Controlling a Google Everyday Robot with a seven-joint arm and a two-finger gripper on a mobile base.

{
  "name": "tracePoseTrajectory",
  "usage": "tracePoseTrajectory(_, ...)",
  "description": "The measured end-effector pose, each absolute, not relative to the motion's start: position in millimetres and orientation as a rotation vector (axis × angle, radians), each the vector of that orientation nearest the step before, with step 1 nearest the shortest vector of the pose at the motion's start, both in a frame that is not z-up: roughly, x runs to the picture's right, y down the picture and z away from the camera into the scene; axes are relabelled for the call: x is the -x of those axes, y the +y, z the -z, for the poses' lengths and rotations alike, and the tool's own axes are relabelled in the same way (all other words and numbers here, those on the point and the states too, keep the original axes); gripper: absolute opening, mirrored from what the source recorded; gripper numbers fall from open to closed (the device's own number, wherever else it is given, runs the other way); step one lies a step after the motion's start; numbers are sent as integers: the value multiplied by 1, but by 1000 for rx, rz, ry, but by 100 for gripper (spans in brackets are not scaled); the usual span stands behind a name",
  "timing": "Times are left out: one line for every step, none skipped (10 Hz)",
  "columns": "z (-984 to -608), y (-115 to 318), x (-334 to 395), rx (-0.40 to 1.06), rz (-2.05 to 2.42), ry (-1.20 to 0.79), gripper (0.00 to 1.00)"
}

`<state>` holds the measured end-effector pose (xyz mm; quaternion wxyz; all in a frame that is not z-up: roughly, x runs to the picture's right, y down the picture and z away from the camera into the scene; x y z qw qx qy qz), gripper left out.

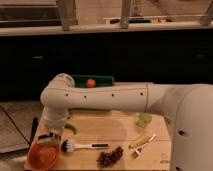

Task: Wipe red bowl with eraser

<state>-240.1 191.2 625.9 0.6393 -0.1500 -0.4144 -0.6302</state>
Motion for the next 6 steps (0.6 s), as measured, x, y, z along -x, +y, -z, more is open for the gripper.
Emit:
tracePoseTrajectory(-628, 196, 245, 359, 1447, -958, 4)
tracePoseTrajectory(-633, 203, 247, 386, 1453, -953, 4)
tracePoseTrajectory(-639, 209, 249, 411, 1459, -946, 4)
tracePoseTrajectory(-643, 215, 252, 437, 1468, -938, 4)
tracePoseTrajectory(-648, 220, 253, 455, 1471, -934, 4)
tracePoseTrajectory(-654, 223, 253, 478, 1469, -928, 4)
